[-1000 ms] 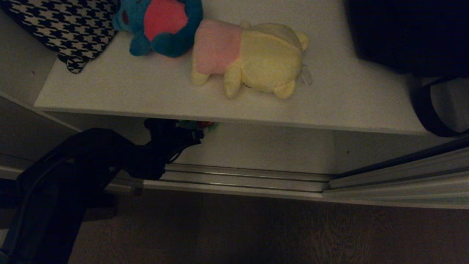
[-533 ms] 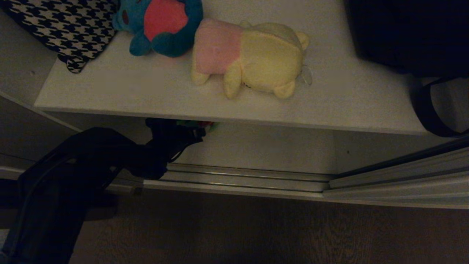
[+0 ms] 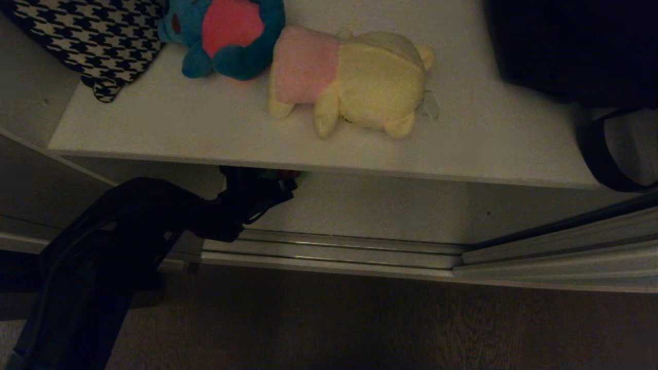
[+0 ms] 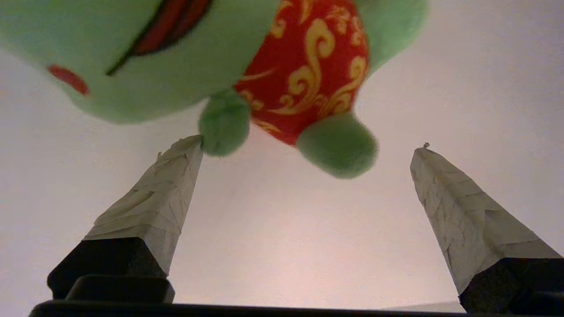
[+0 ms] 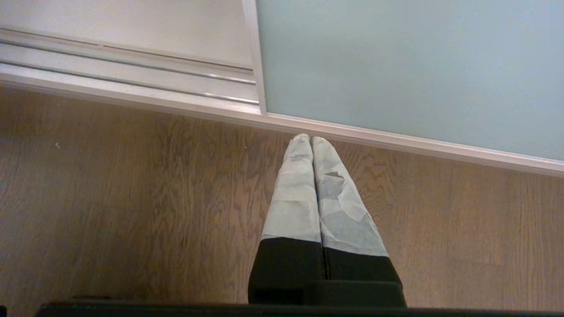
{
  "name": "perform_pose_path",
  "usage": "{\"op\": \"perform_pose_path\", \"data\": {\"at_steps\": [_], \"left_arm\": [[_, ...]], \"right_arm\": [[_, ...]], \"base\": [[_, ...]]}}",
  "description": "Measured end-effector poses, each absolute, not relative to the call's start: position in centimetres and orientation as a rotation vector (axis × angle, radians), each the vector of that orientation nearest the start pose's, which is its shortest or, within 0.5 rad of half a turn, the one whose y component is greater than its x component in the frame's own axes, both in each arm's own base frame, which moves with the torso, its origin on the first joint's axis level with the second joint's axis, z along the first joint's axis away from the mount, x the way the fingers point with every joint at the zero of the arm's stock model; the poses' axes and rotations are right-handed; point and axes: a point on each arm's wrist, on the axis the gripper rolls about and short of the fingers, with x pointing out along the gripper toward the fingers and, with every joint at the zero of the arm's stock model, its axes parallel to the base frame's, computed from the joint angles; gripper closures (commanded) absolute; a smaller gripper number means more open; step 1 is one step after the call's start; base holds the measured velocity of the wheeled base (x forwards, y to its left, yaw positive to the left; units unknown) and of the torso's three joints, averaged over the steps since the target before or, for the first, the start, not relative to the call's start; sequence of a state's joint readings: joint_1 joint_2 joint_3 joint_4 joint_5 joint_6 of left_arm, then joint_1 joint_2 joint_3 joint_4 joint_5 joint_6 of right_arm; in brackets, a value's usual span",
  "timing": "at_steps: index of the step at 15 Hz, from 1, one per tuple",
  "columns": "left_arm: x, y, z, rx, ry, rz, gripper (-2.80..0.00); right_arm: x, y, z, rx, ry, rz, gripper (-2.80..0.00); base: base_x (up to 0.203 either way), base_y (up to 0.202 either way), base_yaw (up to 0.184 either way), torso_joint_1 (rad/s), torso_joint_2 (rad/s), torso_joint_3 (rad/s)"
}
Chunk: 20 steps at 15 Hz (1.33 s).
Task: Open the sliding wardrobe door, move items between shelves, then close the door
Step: Place the green doll on the higher shelf
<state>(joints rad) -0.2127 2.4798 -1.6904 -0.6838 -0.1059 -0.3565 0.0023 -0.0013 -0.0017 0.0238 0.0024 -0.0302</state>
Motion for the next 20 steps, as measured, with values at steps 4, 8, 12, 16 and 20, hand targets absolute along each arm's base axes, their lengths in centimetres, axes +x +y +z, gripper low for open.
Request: {"op": "perform_pose_path", "data": {"at_steps": [4, 8, 12, 16, 20], "left_arm": [[50.2, -11.4, 11.0, -0.39, 0.181, -0.33, -2.8], [50.2, -11.4, 11.7, -0.415, 0.177, -0.334, -2.8], [49.8, -11.3, 12.1, -0.411, 0.211, -0.322, -2.8], [49.9, -11.4, 12.1, -0.444, 0.261, -0.314, -2.8], [50.8, -11.5, 12.4, -0.508, 0.254, -0.308, -2.8]], "right_arm": [[-2.3, 0.0, 7.4, -0.03, 0.02, 0.005, 0.0], [-2.3, 0.0, 7.4, -0.03, 0.02, 0.005, 0.0], [-2.3, 0.0, 7.4, -0.03, 0.02, 0.005, 0.0], [-2.3, 0.0, 7.4, -0.03, 0.02, 0.005, 0.0], [-2.3, 0.0, 7.3, -0.03, 0.021, 0.005, 0.0]], "base": [[0.0, 0.0, 0.0, 0.0, 0.0, 0.0], [0.0, 0.0, 0.0, 0.0, 0.0, 0.0], [0.0, 0.0, 0.0, 0.0, 0.0, 0.0], [0.0, 0.0, 0.0, 0.0, 0.0, 0.0], [0.0, 0.0, 0.0, 0.0, 0.0, 0.0]]}}
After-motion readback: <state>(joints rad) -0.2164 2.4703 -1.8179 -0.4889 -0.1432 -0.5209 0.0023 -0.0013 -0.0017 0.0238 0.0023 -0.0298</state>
